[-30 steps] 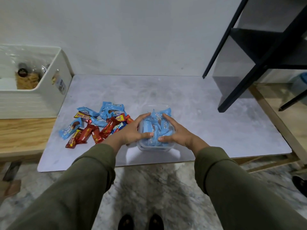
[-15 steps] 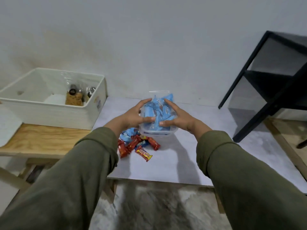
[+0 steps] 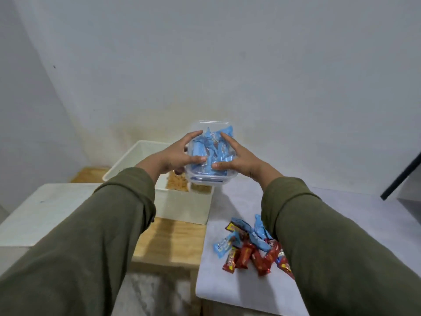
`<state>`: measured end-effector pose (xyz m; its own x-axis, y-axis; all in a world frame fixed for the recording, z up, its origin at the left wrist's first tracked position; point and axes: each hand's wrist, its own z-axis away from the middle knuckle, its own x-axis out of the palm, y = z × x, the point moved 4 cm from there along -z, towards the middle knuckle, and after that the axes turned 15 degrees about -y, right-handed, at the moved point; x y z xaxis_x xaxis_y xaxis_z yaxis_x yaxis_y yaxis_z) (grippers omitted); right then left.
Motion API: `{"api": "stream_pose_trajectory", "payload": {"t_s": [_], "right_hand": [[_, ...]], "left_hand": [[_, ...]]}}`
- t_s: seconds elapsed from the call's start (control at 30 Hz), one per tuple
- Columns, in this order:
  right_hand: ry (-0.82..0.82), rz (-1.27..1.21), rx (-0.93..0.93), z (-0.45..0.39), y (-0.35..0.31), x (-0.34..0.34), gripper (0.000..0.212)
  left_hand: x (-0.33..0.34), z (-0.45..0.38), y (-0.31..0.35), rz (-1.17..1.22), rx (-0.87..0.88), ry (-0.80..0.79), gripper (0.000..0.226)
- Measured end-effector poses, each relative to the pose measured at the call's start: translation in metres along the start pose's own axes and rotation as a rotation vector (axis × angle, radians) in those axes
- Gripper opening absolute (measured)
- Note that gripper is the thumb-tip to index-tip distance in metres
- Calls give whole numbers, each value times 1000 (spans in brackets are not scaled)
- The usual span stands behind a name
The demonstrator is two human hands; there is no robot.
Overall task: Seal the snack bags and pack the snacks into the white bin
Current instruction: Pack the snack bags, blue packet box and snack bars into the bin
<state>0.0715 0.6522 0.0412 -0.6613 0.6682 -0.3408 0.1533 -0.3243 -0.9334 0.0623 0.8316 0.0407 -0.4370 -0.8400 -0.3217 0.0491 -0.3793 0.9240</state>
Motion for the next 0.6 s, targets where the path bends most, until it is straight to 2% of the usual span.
{"api": "stream_pose_trajectory", "payload": {"t_s": [0.27, 0.6], "right_hand": [[-18, -1, 14, -99, -22, 41, 98], [-94, -14, 72, -216, 9, 58, 102]], "left_hand": [[-101, 7, -36, 2, -47, -8, 81], [-180, -31, -99, 72, -177, 3, 85]]}}
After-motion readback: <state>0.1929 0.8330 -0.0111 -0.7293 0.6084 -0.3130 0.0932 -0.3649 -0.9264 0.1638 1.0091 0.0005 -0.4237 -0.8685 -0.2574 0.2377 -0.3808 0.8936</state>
